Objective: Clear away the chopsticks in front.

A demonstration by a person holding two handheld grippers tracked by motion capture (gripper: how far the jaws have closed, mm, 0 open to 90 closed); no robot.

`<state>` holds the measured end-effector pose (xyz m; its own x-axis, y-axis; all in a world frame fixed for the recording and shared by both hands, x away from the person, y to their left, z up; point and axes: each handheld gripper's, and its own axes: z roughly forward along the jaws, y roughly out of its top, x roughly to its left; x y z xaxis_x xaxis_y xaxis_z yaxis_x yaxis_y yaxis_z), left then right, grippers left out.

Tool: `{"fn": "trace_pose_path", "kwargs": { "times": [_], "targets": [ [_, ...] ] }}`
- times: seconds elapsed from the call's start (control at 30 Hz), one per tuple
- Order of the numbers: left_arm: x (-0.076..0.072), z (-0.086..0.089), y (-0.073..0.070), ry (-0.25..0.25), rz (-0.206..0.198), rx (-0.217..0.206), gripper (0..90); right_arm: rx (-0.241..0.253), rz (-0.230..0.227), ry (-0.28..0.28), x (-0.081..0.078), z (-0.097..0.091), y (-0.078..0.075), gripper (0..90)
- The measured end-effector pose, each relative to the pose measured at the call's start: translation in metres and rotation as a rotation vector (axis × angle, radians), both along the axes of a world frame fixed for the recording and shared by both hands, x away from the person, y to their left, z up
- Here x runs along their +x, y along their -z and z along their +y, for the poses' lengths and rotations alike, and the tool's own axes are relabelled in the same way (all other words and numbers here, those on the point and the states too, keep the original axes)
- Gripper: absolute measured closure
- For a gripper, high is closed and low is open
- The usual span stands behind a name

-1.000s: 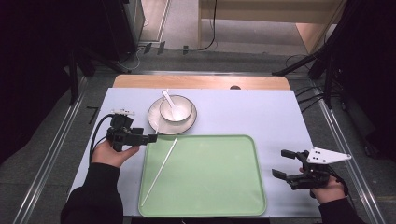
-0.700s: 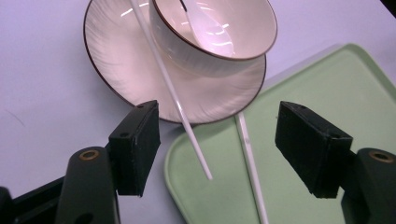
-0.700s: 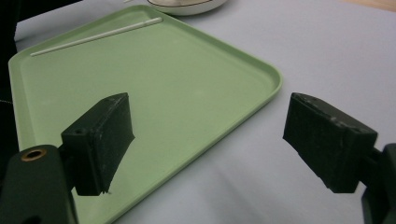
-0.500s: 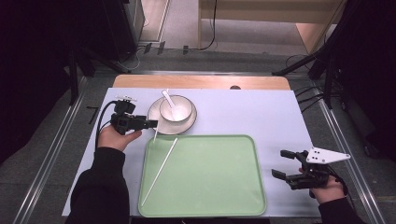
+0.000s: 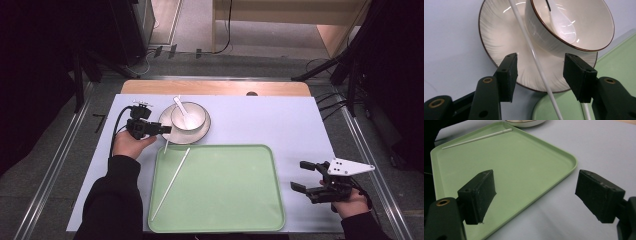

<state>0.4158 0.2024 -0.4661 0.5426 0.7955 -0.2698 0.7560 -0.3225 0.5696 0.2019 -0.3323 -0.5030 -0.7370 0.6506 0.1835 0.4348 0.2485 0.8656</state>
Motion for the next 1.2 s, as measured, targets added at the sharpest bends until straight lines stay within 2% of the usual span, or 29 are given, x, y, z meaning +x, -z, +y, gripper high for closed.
{"fn": "trace_pose_path", "kwargs": {
  "times": [0.1, 0.37, 0.43, 0.67, 0.77, 0.9, 0.97, 1.2],
  "targets": [
    [0.003, -0.004, 0.006, -0.016, 0.029, 0.019, 47.5, -0.004, 0.001, 0.002, 0.000, -0.001, 0.000, 17.2],
    [0.009, -0.009, 0.016, -0.040, 0.040, 0.053, 57.2, -0.007, 0.004, 0.007, -0.003, -0.002, 0.001, 17.2],
    [0.010, -0.012, 0.018, -0.063, 0.060, 0.058, 67.2, -0.007, 0.002, 0.009, -0.004, -0.003, 0.001, 17.2],
    [0.014, -0.013, 0.022, -0.142, 0.075, 0.041, 75.1, -0.005, 0.005, 0.013, -0.006, -0.004, 0.001, 17.4],
    [0.014, -0.014, 0.022, -0.162, 0.076, 0.039, 79.6, -0.004, 0.005, 0.012, -0.006, -0.004, 0.001, 17.4],
    [0.015, -0.013, 0.023, -0.174, 0.088, 0.049, 82.3, -0.005, 0.003, 0.010, -0.006, -0.004, 0.001, 17.4],
    [0.015, -0.013, 0.023, -0.188, 0.091, 0.040, 83.6, -0.003, 0.004, 0.011, -0.006, -0.004, 0.001, 17.4],
    [0.015, -0.011, 0.023, -0.193, 0.109, 0.021, 85.6, -0.005, 0.006, 0.008, -0.005, -0.003, 0.001, 17.4]
  ]
}}
